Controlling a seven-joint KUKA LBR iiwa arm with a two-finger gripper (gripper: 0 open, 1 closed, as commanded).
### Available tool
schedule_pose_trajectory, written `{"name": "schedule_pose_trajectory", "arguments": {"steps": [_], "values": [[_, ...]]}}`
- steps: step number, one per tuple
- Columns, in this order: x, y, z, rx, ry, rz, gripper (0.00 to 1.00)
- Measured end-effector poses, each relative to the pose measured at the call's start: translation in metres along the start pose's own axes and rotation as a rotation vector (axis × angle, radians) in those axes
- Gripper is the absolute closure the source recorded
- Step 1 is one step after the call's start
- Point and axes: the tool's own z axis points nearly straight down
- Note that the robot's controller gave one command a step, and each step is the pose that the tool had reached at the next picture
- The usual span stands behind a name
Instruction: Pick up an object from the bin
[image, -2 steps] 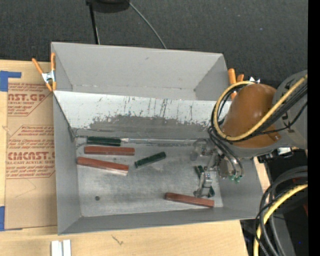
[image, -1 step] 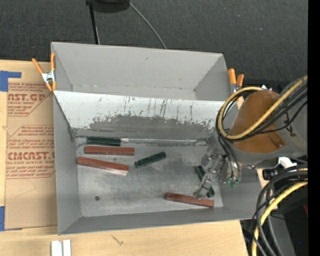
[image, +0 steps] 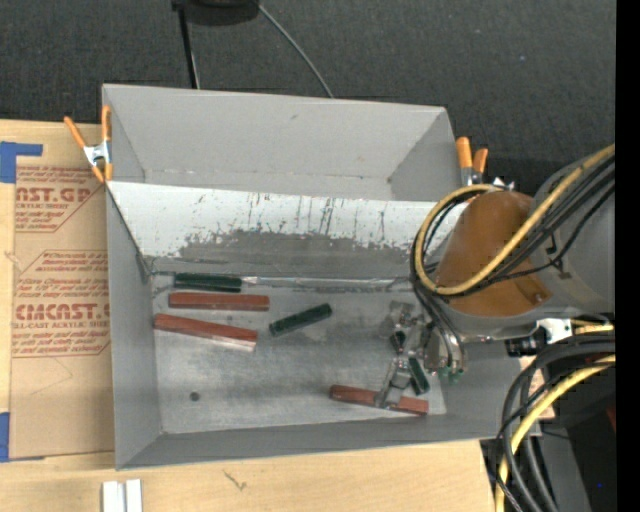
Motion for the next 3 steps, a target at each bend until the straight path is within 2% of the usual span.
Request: {"name": "schedule_pose_trajectory", "arguments": {"steps": [1, 2, 3], "values": [[0.0088, 0.0209, 0.0701, -0.001, 0.000, -0.071, 0.00], [0.0092, 0.0144, 0.0674, -0.002, 0.000, 0.047, 1.00], [0.0092, 0.0144, 0.0674, -0.001, 0.000, 0.047, 1.00]]}}
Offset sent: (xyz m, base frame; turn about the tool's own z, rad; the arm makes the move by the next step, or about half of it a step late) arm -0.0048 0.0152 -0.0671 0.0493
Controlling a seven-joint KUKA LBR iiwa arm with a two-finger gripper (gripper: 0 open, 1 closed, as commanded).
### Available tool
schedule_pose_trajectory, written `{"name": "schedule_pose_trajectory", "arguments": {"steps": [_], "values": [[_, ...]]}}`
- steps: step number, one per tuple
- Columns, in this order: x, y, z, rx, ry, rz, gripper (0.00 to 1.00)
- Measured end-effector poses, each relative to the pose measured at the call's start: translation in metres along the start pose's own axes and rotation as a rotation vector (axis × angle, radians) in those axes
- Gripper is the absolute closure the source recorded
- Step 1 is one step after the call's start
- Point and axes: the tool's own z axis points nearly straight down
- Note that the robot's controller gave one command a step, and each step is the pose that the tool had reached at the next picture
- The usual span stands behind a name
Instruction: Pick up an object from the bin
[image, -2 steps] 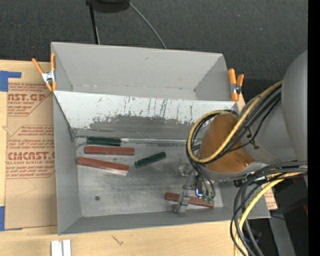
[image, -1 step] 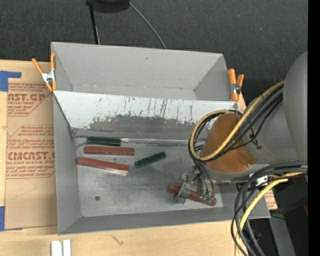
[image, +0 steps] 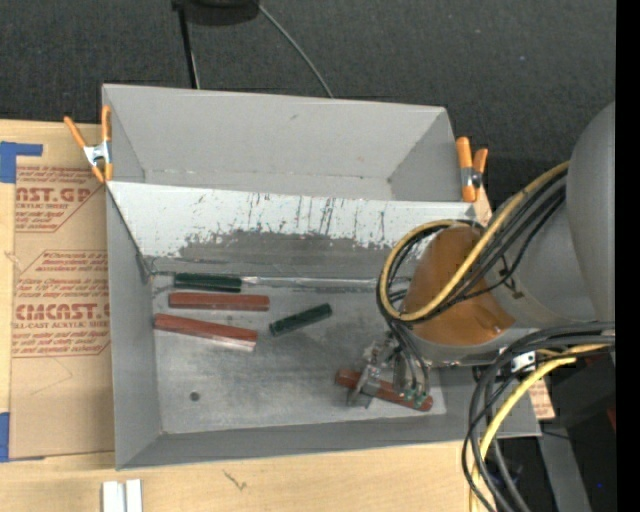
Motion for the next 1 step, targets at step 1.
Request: {"name": "schedule_pose_trajectory", "arguments": {"steps": [1], "values": [[0.0002, 0.0001, -0.0005, 0.000, 0.000, 0.000, 1.00]]}}
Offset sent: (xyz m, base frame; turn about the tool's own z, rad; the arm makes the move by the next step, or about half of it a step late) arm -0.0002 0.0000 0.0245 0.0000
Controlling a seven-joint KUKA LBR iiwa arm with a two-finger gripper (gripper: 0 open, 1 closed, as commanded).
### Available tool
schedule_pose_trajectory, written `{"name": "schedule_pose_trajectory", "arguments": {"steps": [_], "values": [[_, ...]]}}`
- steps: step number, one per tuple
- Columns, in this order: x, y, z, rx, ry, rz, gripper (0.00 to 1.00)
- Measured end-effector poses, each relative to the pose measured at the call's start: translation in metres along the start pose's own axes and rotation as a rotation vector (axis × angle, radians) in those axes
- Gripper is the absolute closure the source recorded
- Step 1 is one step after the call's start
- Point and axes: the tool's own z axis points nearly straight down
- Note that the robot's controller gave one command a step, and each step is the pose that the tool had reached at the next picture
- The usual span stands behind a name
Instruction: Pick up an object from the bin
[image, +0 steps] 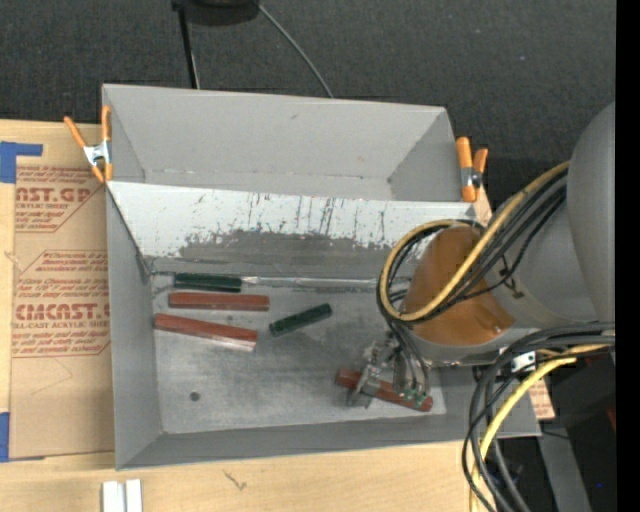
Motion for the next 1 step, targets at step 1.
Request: {"name": "schedule_pose_trajectory", "arguments": {"steps": [1], "values": [[0.0009, -0.0002, -0.0032, 0.001, 0.003, 0.000, 1.00]]}}
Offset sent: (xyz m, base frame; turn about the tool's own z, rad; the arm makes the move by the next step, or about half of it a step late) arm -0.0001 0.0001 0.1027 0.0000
